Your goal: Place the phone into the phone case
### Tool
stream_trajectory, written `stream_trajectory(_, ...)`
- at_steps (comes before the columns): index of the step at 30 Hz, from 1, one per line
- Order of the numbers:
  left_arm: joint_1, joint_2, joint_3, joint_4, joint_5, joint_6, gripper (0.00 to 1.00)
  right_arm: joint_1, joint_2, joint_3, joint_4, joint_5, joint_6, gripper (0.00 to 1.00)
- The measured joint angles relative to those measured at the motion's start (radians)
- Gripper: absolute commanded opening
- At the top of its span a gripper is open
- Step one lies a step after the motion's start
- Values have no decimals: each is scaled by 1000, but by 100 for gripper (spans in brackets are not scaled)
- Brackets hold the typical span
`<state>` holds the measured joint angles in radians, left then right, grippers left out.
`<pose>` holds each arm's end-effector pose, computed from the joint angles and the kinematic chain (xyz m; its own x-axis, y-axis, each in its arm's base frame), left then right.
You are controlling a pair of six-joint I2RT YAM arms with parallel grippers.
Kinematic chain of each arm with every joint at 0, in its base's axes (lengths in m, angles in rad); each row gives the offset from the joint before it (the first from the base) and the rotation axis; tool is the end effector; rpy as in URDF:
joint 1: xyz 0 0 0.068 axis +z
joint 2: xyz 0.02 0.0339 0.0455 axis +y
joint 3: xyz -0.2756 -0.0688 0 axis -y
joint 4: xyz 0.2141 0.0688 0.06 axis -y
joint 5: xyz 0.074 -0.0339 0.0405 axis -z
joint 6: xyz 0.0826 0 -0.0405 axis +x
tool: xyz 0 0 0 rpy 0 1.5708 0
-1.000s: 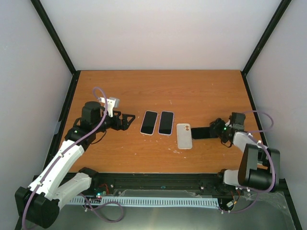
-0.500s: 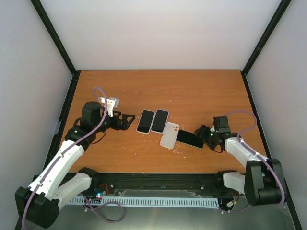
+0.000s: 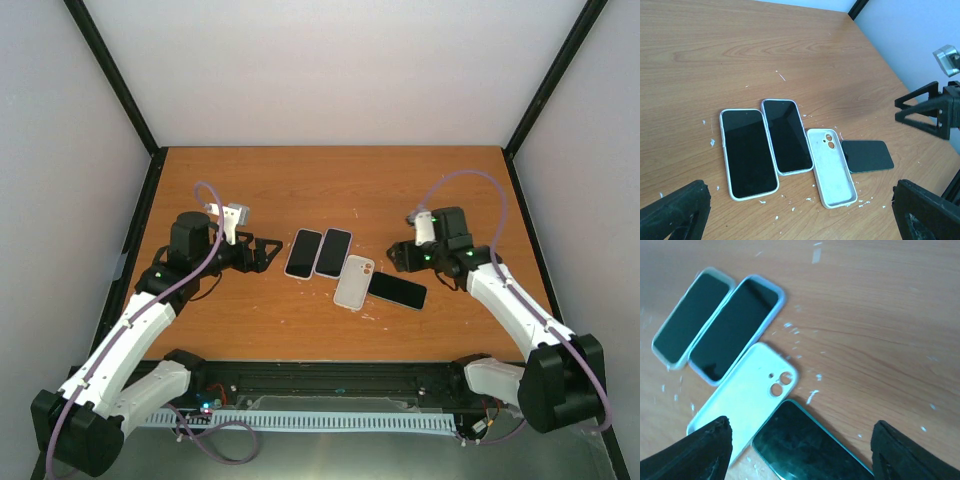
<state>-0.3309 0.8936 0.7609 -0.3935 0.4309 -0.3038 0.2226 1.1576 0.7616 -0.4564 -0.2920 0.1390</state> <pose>0.1745 -0.0964 0.2846 -0.6437 -0.0662 -0.7624 0.4655 0.7568 -0.4589 0.2198 0.0741 0.2234 -0.7821 -0.0410 -0.6218 -0.2907 0.9066 0.3058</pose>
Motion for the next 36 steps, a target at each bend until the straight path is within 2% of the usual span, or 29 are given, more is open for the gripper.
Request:
stream_trajectory(5,0,0,0,0,0,0,100,151,114,110,-88,49,-281,78)
stream_trajectory(8,0,-4,0,0,0,0,100,173,199,185,-152,95,-418,83)
stream_trajectory(14,0,-22,0,0,0,0,99,178,262,177,-244,179,-603,83)
stream_trajectory(22,0,-23,0,0,0,0,100,190,327,139,-271,226,-704,81)
stream_trajectory(36,0,-26,0,0,-1,0,100,222,441,139,-270,253,-717,84)
